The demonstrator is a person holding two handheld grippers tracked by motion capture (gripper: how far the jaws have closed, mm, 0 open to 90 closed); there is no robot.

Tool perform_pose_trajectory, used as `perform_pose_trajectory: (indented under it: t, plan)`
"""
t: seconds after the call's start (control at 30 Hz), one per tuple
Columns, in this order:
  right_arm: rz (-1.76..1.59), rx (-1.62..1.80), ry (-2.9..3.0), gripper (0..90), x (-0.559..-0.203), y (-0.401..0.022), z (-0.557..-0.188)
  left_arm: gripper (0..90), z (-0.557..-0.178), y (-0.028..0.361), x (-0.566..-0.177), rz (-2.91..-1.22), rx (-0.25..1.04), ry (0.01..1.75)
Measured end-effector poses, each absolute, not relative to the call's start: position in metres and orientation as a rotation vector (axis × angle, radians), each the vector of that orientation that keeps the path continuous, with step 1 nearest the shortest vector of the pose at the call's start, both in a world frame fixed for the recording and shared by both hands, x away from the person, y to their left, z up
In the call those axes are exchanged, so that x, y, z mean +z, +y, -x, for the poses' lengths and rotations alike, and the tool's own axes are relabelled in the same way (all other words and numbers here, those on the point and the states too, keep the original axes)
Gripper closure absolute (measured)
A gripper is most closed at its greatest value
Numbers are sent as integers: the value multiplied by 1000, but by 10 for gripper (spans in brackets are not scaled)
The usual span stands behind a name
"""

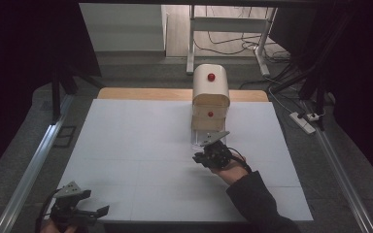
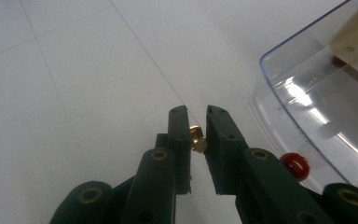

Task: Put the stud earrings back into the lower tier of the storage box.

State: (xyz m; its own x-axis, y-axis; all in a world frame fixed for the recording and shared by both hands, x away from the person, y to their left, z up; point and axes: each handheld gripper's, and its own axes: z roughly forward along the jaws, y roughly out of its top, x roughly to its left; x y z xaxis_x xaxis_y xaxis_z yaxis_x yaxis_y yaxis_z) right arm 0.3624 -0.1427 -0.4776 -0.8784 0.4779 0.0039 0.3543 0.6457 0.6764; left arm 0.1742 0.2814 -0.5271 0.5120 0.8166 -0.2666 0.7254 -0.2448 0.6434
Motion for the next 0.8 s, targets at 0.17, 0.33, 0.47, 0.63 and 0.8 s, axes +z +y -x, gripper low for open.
perform_pose_trajectory:
  t: [0.17,0.33,0.47,0.63,0.8]
  plan:
    - [-704,1058,2672,799,-473,-147,-365,22,-174,281,-527,-2017,158,1258]
    - [-719,1067,2652,800,-470,-150,-368,22,-174,281,-527,-2017,158,1258]
    - [-739,1072,2638,800,-467,-154,-370,22,-174,281,-527,-2018,158,1258]
    - [-757,1082,2609,800,-463,-160,-374,23,-174,281,-527,-2017,158,1259]
    - [-783,1087,2581,801,-460,-166,-380,23,-174,282,-527,-2016,156,1259]
